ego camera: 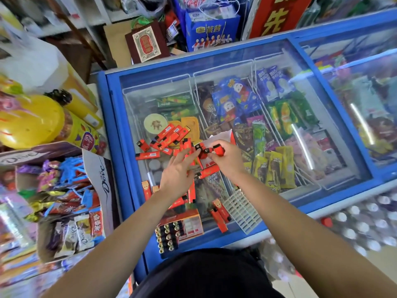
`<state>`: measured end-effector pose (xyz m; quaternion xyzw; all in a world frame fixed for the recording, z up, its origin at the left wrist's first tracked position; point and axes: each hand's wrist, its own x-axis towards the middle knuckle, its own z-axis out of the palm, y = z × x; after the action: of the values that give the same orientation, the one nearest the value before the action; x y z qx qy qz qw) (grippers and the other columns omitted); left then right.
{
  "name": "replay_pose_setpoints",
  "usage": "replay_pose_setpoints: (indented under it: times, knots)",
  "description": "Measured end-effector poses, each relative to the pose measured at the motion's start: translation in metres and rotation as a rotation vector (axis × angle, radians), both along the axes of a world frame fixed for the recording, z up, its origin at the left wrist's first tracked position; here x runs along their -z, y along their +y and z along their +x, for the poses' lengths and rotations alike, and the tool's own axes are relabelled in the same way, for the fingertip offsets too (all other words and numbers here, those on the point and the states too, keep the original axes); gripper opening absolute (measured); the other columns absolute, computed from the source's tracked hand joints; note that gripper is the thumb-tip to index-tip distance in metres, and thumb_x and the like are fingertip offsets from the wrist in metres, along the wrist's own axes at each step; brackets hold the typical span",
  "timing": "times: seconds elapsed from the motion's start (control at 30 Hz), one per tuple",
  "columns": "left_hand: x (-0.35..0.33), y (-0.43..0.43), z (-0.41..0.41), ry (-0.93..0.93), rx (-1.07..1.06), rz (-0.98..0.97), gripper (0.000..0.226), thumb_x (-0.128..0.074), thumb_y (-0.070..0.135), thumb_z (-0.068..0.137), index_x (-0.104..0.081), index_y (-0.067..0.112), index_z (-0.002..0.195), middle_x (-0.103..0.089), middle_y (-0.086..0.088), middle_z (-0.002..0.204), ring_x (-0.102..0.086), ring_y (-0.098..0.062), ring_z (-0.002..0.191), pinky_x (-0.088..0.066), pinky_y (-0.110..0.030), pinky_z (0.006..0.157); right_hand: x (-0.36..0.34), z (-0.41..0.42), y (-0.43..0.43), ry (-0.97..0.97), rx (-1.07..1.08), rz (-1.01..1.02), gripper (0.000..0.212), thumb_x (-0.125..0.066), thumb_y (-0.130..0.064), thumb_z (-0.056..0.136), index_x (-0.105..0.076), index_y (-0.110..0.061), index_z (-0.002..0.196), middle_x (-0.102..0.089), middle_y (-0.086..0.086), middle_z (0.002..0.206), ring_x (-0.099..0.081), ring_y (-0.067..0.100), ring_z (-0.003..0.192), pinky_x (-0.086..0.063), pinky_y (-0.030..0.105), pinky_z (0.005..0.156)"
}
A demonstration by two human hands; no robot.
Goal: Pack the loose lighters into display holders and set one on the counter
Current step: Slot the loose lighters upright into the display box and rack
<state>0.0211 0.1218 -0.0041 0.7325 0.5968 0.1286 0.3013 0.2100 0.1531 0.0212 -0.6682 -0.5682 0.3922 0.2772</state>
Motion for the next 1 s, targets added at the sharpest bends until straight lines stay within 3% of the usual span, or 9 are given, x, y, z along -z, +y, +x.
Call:
replay_pose_setpoints:
  times: [0.1,0.2,0.33,0.47,0.57,0.67,0.8,1.0]
  knots:
    - [-0.002,0.003,-0.001,-0.020,-0.047,-0.021,0.065,-0.057,0.008,0.091,-0.049,0.040,0.148,-0.048,-0.001,0.153,-0.043,-0.034,0.140,-0.055,-0.054,0.094,0.013,-0.002,0.003,-0.024,-0.074,-0.037,0.028,-0.075,0.007,0.078,-0.076,-0.013,0.098,-0.074,-0.005,0.093,-0.066,0.005,0.078,-0.050,0.023,0.079]
    - [-0.005,0.005,-0.002,-0.082,-0.088,-0.048,0.054,-0.062,0.018,0.093,-0.055,0.039,0.143,-0.054,0.001,0.148,-0.046,-0.026,0.139,-0.050,-0.048,0.105,0.016,-0.002,0.003,0.008,-0.068,-0.080,0.029,-0.079,0.005,0.076,-0.077,-0.013,0.098,-0.075,-0.003,0.096,-0.069,0.010,0.085,-0.051,0.023,0.082]
    - [-0.011,0.012,0.006,-0.190,-0.182,-0.052,0.038,-0.067,0.026,0.094,-0.067,0.034,0.130,-0.063,0.007,0.134,-0.057,-0.013,0.123,-0.054,-0.034,0.090,0.009,-0.002,-0.002,0.114,0.019,-0.176,0.043,-0.077,0.006,0.074,-0.069,-0.011,0.113,-0.069,0.002,0.105,-0.064,0.012,0.090,-0.050,0.016,0.078]
    - [-0.011,0.016,0.007,-0.221,-0.186,-0.066,0.035,-0.066,0.023,0.094,-0.067,0.032,0.128,-0.064,0.009,0.132,-0.060,-0.010,0.118,-0.053,-0.029,0.087,0.000,0.002,-0.014,0.614,0.257,-0.413,0.045,-0.058,0.018,0.085,-0.064,-0.008,0.121,-0.058,0.016,0.096,-0.064,0.029,0.085,-0.055,0.042,0.085]
    - [-0.011,0.008,0.005,-0.228,-0.148,-0.052,0.041,-0.067,0.018,0.094,-0.065,0.028,0.134,-0.063,0.004,0.132,-0.062,-0.004,0.104,-0.044,-0.017,0.084,-0.008,0.008,-0.025,0.875,0.379,-0.486,0.045,-0.056,0.015,0.092,-0.060,-0.011,0.129,-0.063,0.021,0.092,-0.071,0.032,0.079,-0.060,0.047,0.089]
    - [-0.011,-0.009,0.003,-0.301,-0.121,-0.025,0.043,-0.068,0.013,0.094,-0.065,0.023,0.135,-0.061,0.004,0.126,-0.058,0.017,0.093,-0.043,-0.002,0.081,-0.015,0.011,-0.037,0.946,0.387,-0.501,0.043,-0.055,0.012,0.095,-0.062,-0.013,0.130,-0.070,0.017,0.092,-0.073,0.031,0.080,-0.061,0.044,0.087]
    - [-0.006,-0.033,-0.006,-0.325,-0.078,-0.053,0.039,-0.068,0.016,0.093,-0.067,0.026,0.131,-0.065,0.009,0.129,-0.058,-0.003,0.120,-0.051,-0.031,0.103,-0.020,0.012,-0.052,0.914,0.349,-0.515,0.028,-0.051,0.005,0.099,-0.067,0.000,0.121,-0.068,0.026,0.109,-0.073,0.031,0.090,-0.058,0.043,0.094]
    - [-0.002,-0.081,-0.039,-0.244,0.005,-0.114,0.033,-0.073,0.022,0.091,-0.071,0.024,0.125,-0.067,0.013,0.123,-0.059,-0.005,0.119,-0.050,-0.030,0.104,-0.028,0.013,-0.066,1.064,0.361,-0.671,0.030,-0.050,-0.010,0.104,-0.063,-0.005,0.131,-0.068,0.019,0.123,-0.069,0.035,0.108,-0.056,0.054,0.094]
